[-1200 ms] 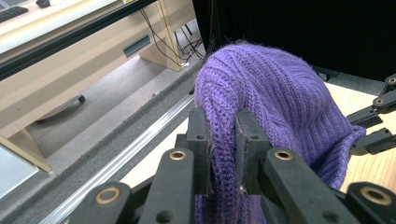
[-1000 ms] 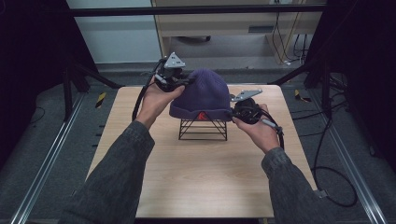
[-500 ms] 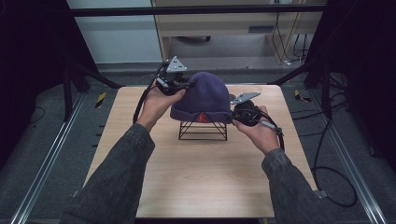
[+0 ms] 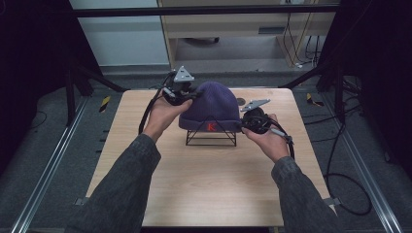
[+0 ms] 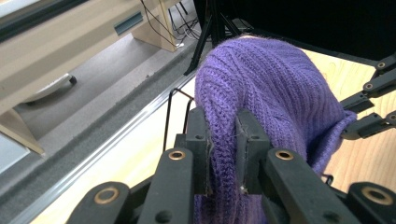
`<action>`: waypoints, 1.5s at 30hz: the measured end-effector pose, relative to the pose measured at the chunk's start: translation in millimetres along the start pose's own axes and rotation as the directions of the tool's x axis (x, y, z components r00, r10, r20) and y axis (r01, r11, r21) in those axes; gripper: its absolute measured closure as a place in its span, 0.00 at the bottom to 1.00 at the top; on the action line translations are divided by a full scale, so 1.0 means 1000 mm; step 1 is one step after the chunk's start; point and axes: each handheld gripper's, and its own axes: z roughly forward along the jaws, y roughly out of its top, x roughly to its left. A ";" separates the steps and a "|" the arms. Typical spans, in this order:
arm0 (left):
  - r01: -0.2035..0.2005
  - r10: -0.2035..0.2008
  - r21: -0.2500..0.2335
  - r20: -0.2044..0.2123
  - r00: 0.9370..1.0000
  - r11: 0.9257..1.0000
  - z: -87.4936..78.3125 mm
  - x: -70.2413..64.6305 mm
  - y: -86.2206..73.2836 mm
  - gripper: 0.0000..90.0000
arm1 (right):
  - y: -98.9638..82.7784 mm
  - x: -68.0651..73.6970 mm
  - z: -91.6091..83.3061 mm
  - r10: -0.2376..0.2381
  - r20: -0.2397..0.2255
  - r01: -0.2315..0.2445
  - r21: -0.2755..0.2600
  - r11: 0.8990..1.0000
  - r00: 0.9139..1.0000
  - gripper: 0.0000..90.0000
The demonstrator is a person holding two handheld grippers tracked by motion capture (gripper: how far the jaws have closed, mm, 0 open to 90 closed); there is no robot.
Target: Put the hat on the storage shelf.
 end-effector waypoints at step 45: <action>0.005 -0.006 0.069 0.019 1.000 0.998 0.013 -0.005 -0.034 0.84 | -0.016 0.006 0.028 0.013 -0.036 -0.010 0.100 0.995 0.999 0.77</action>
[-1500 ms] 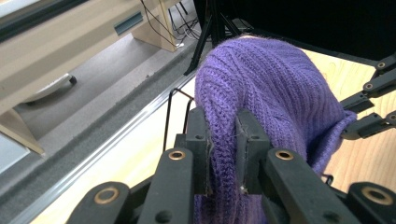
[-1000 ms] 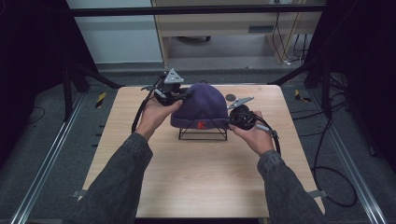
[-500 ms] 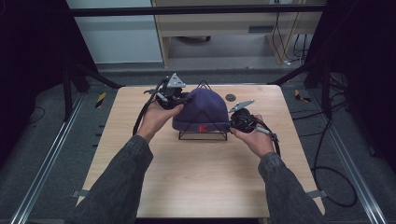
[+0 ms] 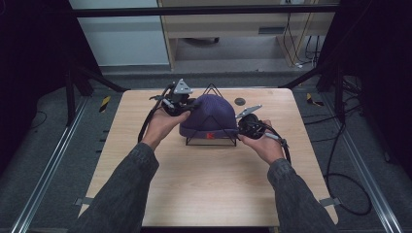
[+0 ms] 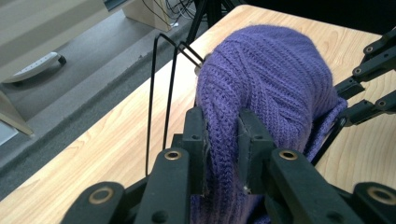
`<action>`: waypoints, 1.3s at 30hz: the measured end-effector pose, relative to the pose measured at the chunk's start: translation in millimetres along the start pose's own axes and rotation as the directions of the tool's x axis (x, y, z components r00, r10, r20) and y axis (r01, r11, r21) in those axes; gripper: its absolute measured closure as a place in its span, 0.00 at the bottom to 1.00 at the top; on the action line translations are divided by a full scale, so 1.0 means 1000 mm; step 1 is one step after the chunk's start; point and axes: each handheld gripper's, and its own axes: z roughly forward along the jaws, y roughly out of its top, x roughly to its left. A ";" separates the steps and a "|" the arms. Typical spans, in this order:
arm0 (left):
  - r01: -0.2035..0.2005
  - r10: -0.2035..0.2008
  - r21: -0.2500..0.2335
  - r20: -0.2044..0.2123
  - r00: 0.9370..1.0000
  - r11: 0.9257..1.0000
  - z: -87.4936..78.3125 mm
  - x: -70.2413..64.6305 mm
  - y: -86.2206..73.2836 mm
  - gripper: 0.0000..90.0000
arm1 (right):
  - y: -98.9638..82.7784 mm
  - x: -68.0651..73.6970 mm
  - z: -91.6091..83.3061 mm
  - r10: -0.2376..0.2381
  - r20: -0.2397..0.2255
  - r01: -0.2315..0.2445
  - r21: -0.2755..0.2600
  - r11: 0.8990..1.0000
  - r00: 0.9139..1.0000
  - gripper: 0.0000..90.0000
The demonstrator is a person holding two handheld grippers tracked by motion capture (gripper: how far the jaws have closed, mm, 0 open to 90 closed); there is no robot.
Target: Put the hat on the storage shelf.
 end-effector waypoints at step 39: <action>0.015 -0.016 -0.027 -0.063 0.998 1.000 -0.017 -0.009 0.002 0.54 | -0.009 -0.001 -0.014 0.055 0.009 -0.055 -0.029 0.998 0.998 0.59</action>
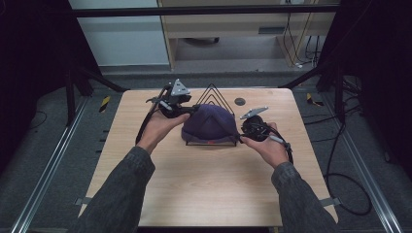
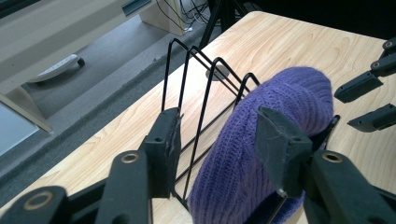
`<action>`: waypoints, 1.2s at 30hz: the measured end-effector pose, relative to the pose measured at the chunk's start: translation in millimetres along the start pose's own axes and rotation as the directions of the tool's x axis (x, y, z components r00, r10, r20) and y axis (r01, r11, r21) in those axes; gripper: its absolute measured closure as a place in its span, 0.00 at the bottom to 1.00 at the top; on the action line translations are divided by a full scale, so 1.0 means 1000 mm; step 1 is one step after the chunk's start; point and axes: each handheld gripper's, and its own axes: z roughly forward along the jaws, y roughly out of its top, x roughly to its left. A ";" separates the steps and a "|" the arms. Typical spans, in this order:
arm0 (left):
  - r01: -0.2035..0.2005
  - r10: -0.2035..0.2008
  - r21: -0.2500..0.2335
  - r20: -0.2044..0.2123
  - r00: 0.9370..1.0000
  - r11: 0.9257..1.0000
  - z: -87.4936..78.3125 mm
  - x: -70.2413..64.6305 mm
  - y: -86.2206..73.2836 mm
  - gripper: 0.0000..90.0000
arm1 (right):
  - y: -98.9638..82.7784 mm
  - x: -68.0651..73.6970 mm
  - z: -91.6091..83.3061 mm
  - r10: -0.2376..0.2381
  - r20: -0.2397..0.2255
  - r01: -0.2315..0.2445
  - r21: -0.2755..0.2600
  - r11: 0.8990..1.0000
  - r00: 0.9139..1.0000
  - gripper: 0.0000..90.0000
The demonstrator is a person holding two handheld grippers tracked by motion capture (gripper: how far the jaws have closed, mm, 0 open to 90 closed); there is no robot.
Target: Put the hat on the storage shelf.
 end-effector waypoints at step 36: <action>0.045 -0.047 0.040 0.049 0.998 0.998 -0.044 -0.052 -0.023 0.06 | -0.013 0.026 -0.071 0.098 0.059 -0.083 -0.225 0.971 0.993 0.09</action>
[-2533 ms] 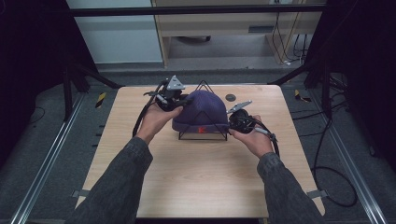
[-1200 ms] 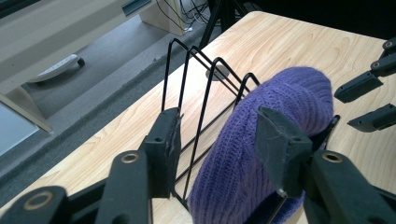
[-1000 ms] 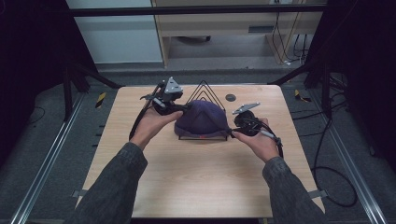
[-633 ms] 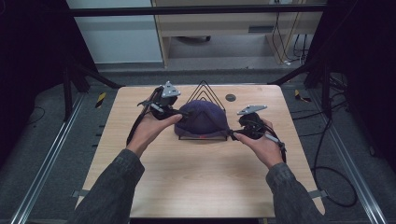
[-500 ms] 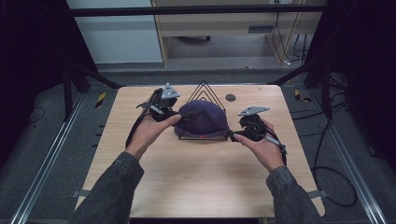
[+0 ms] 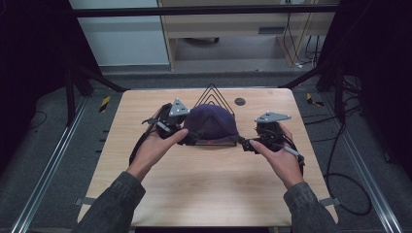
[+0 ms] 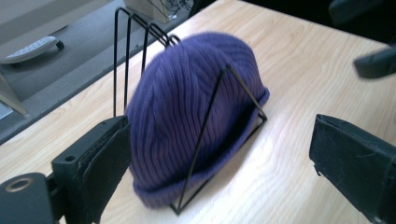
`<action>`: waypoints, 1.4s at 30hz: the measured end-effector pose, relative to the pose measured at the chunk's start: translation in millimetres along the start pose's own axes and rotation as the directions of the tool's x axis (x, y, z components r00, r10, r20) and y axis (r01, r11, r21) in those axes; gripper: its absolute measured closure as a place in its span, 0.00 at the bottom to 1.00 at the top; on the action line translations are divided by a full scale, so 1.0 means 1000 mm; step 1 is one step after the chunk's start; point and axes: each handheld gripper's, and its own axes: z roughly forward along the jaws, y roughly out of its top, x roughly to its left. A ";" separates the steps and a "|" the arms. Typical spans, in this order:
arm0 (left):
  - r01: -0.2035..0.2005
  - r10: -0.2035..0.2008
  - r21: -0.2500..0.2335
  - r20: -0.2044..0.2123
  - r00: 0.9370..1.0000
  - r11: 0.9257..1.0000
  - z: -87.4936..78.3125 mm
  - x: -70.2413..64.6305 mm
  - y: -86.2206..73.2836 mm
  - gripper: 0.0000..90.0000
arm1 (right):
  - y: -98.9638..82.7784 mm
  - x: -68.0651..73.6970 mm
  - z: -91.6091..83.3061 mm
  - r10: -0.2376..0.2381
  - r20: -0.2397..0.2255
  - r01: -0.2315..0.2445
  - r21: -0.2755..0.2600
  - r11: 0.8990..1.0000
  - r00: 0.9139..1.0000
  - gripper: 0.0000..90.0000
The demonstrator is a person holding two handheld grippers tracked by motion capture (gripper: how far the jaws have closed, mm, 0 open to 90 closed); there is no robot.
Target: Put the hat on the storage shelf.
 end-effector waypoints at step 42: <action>0.000 -0.002 0.152 0.014 1.000 0.988 -0.023 -0.027 -0.136 0.06 | -0.068 0.064 0.028 -0.139 -0.218 0.169 0.124 0.978 0.966 0.16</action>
